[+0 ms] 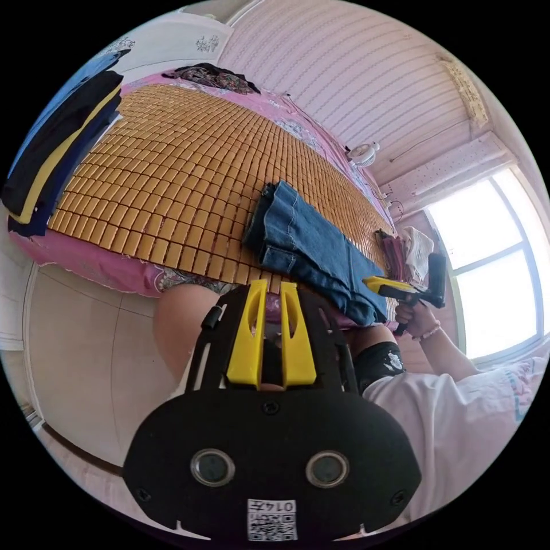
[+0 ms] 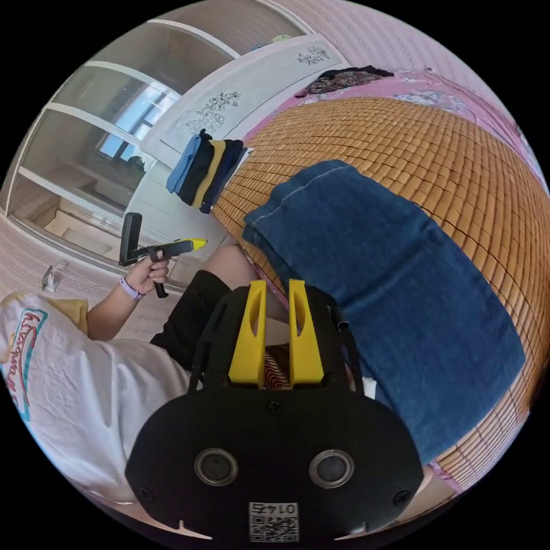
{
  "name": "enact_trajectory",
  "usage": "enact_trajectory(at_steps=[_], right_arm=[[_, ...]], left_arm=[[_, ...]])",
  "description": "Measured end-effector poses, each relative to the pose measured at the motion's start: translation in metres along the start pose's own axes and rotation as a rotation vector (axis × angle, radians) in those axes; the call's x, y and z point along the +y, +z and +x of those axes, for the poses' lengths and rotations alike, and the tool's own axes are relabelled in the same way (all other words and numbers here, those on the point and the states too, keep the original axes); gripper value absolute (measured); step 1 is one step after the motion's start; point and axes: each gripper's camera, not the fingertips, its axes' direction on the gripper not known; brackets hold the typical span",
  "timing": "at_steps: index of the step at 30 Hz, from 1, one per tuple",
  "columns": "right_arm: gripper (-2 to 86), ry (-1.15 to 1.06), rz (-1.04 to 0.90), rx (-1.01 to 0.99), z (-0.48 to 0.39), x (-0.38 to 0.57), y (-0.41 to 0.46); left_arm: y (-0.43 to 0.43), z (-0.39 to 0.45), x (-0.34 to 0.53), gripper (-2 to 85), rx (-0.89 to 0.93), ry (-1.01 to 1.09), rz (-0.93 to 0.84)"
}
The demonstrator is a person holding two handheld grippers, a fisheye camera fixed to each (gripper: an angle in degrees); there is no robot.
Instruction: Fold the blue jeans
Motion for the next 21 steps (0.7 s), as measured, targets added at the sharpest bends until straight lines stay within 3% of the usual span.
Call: enact_trajectory(at_steps=[5, 10, 14, 18, 21], right_arm=[[6.7, 0.128, 0.018, 0.136, 0.027, 0.043, -0.008], [6.7, 0.153, 0.000, 0.096, 0.031, 0.052, 0.010], [6.3, 0.144, -0.003, 0.071, 0.030, 0.046, 0.024], [6.2, 0.166, 0.012, -0.034, 0.034, 0.037, 0.035], [6.7, 0.134, 0.027, 0.058, 0.026, 0.031, 0.042]], left_arm=[[0.029, 0.002, -0.031, 7.5, 0.006, -0.042, 0.017], [0.065, 0.007, -0.050, 6.2, -0.072, 0.011, -0.149], [0.037, 0.027, -0.043, 1.8, -0.093, 0.134, -0.140], [-0.014, 0.048, -0.017, 0.8, 0.007, 0.160, -0.053], [-0.028, 0.051, 0.006, 0.8, -0.028, 0.138, -0.039]])
